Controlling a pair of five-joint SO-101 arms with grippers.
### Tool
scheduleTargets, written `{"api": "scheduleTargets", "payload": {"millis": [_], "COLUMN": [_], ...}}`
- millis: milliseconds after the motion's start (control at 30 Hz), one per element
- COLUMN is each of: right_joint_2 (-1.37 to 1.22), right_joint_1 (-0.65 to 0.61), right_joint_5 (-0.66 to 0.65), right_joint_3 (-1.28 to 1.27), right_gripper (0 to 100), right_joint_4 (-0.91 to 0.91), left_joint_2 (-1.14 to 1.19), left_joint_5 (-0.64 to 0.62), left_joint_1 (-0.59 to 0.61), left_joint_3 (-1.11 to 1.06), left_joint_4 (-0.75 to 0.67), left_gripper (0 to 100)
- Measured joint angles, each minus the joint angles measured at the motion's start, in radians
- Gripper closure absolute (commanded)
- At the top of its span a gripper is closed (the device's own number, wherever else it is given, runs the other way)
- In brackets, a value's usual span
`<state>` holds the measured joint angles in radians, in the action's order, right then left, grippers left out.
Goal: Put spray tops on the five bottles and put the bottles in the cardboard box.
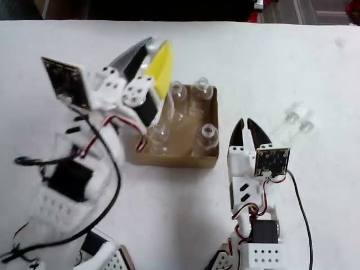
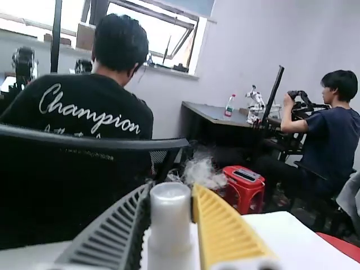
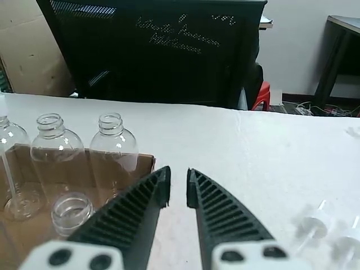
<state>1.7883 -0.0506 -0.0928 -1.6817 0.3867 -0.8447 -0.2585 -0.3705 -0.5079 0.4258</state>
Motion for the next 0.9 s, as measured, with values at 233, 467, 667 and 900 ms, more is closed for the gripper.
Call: {"api": "scheduleTargets", "payload": {"millis": [233, 467, 667, 900], "right_joint_2": [0.0, 0.0, 0.0, 0.0], "right_joint_1": [0.0, 0.0, 0.0, 0.0], "right_joint_5": [0.0, 0.0, 0.0, 0.0], "right_joint_3": [0.0, 0.0, 0.0, 0.0], "right_gripper": [95.6, 95.6, 95.6, 95.6], "right_joint_4": [0.0, 0.0, 0.0, 0.0], "left_joint_2": [0.295, 0.522, 0.546, 0.555], "left_joint_5": [0.127, 0.198, 0.199, 0.199], "left_joint_1": [0.002, 0.002, 0.017, 0.037], "left_joint_3": [-0.006, 0.049, 0.049, 0.049], "left_joint_4": [-0.342, -0.459, -0.537, -0.56], "left_gripper": [98, 98, 98, 98]}}
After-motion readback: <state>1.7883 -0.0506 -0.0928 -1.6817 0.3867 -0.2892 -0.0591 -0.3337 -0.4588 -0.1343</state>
